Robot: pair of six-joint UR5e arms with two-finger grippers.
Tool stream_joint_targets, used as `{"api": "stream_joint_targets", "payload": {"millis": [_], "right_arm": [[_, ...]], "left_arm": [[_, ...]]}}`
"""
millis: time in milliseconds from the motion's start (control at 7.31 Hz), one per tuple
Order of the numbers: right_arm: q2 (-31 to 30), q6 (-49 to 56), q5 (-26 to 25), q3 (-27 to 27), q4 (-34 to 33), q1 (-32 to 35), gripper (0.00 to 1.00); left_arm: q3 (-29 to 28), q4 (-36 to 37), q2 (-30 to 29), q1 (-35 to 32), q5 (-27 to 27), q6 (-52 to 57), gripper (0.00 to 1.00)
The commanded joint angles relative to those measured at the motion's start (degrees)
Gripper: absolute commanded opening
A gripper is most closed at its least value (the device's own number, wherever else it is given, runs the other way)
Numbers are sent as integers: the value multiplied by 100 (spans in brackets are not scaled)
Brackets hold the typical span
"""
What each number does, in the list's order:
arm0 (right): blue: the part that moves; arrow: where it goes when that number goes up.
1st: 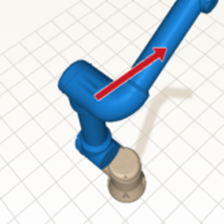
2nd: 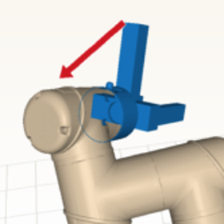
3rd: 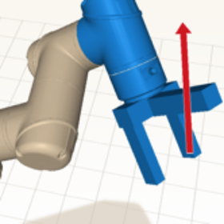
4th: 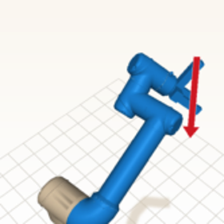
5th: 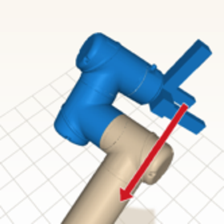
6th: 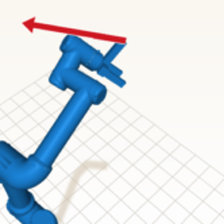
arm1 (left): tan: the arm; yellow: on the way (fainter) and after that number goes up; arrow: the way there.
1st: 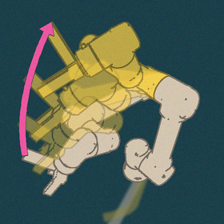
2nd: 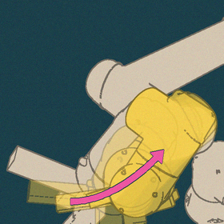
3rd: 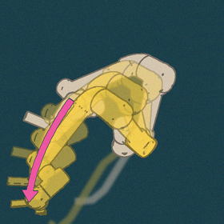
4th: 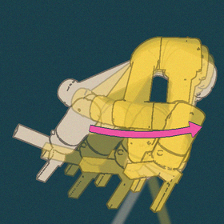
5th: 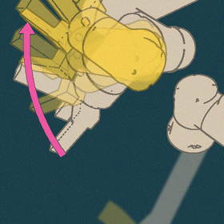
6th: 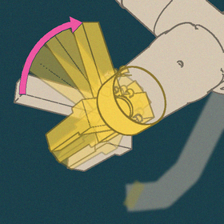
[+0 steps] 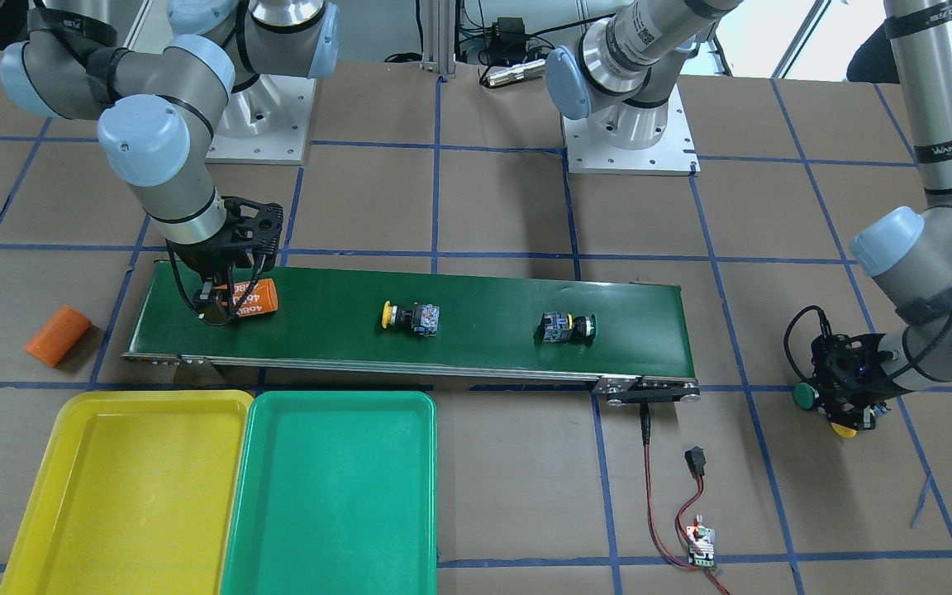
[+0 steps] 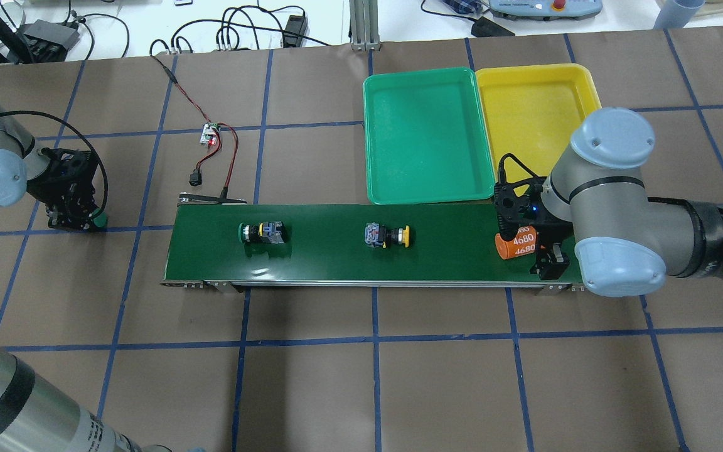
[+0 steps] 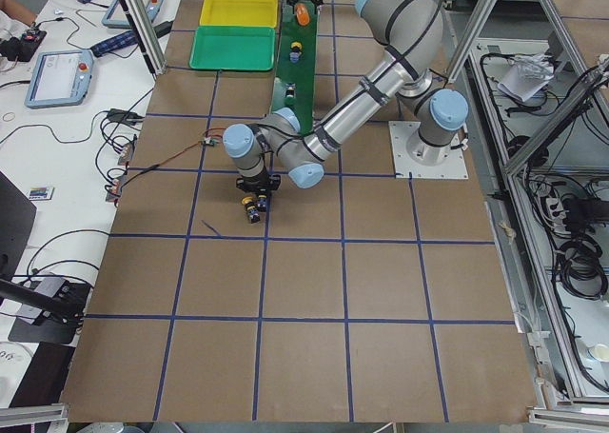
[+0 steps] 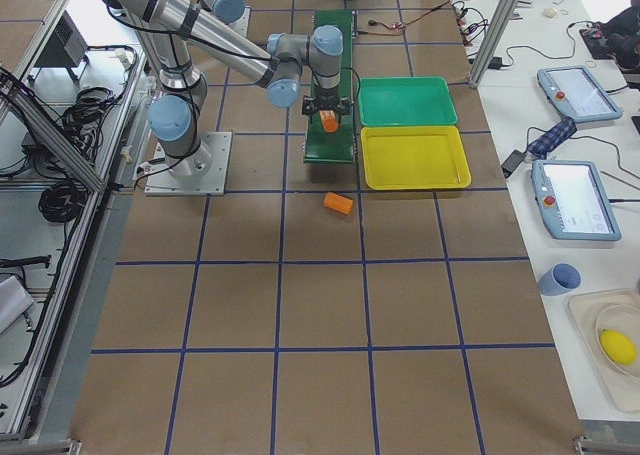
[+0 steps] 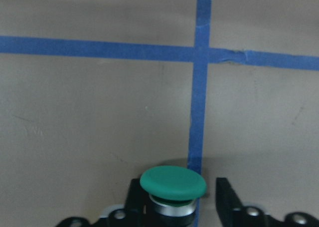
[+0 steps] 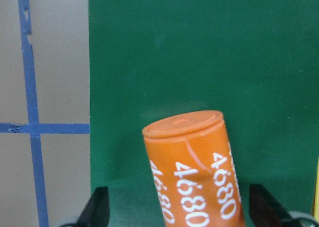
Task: Sort buttons by color to trays
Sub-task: 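Place the green button on the belt and open the left gripper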
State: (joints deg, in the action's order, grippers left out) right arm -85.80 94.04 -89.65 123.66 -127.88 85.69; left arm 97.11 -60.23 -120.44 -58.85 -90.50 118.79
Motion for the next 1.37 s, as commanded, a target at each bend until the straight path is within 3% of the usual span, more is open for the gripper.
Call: {"api": "stream_joint_targets", "payload": {"millis": [0,274,411,547,821,1095,1232], "right_arm": [[2,0,0,0,0,0,100],[2,0,0,0,0,0,100],[2,0,0,0,0,0,100],[2,0,0,0,0,0,100],[2,0,0,0,0,0,100],[2,-9,0,0,0,0,100],[2,-9,0,0,0,0,100]], "left_arm": [[1,-338,404,-99,59,-336,0],[36,-1319,1211,-571,111,-539,0],[202,-2047,1624,-888,686,-1228,0],[482,-2054,1907,-1282,814,-1844,0],[1045,-1514,2181,-2126,780,-2384,0],[1721,-111,2165,-2577,754,-2587,0],[1872,88,2165,-2578,736,-2563,67]]}}
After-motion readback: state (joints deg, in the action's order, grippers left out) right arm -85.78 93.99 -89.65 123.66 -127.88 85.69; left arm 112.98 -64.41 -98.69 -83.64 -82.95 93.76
